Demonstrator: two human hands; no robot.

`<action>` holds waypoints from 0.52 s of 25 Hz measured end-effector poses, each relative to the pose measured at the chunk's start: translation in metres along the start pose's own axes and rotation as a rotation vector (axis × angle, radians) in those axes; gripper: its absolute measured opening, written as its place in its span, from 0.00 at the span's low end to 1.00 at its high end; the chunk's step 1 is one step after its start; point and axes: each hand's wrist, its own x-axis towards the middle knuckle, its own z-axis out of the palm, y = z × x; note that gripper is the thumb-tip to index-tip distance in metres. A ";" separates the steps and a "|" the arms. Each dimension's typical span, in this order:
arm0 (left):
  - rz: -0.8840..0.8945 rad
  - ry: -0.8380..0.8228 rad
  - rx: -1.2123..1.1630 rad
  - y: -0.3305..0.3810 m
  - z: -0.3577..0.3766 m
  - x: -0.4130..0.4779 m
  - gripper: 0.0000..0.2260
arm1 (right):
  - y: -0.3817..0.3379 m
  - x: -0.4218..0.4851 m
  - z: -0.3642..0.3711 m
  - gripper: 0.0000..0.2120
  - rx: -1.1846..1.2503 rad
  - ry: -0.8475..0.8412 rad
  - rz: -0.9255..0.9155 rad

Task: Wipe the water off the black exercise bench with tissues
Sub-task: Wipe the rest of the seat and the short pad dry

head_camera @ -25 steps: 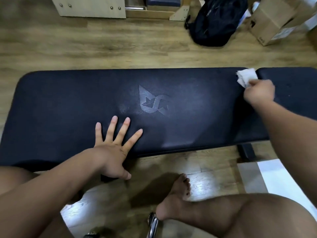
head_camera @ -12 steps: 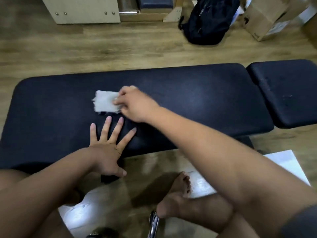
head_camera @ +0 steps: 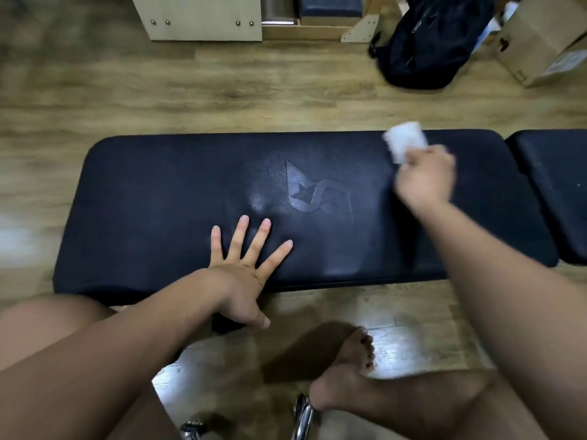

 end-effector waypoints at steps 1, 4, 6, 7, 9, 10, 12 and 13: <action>-0.010 -0.001 0.012 0.001 -0.001 -0.002 0.57 | -0.042 -0.020 0.012 0.17 0.031 -0.038 -0.120; -0.043 -0.025 0.047 0.006 -0.003 -0.003 0.55 | -0.163 -0.104 0.023 0.16 0.098 -0.268 -0.499; -0.066 -0.066 0.054 0.008 -0.004 -0.003 0.50 | -0.192 -0.138 0.015 0.15 0.182 -0.447 -0.729; -0.066 -0.065 0.038 0.009 -0.004 -0.003 0.49 | -0.180 -0.140 0.013 0.15 0.246 -0.471 -0.761; -0.056 0.008 0.016 0.007 -0.001 -0.003 0.53 | -0.122 -0.120 0.010 0.14 0.308 -0.345 -0.664; -0.044 0.041 0.018 0.006 0.001 -0.003 0.54 | -0.083 -0.105 0.007 0.14 0.308 -0.245 -0.552; -0.031 0.069 -0.001 0.004 0.002 -0.003 0.55 | 0.009 -0.069 -0.009 0.14 0.172 -0.102 -0.282; -0.027 0.069 -0.009 0.004 0.002 -0.003 0.55 | 0.059 -0.051 -0.019 0.15 0.074 -0.070 -0.119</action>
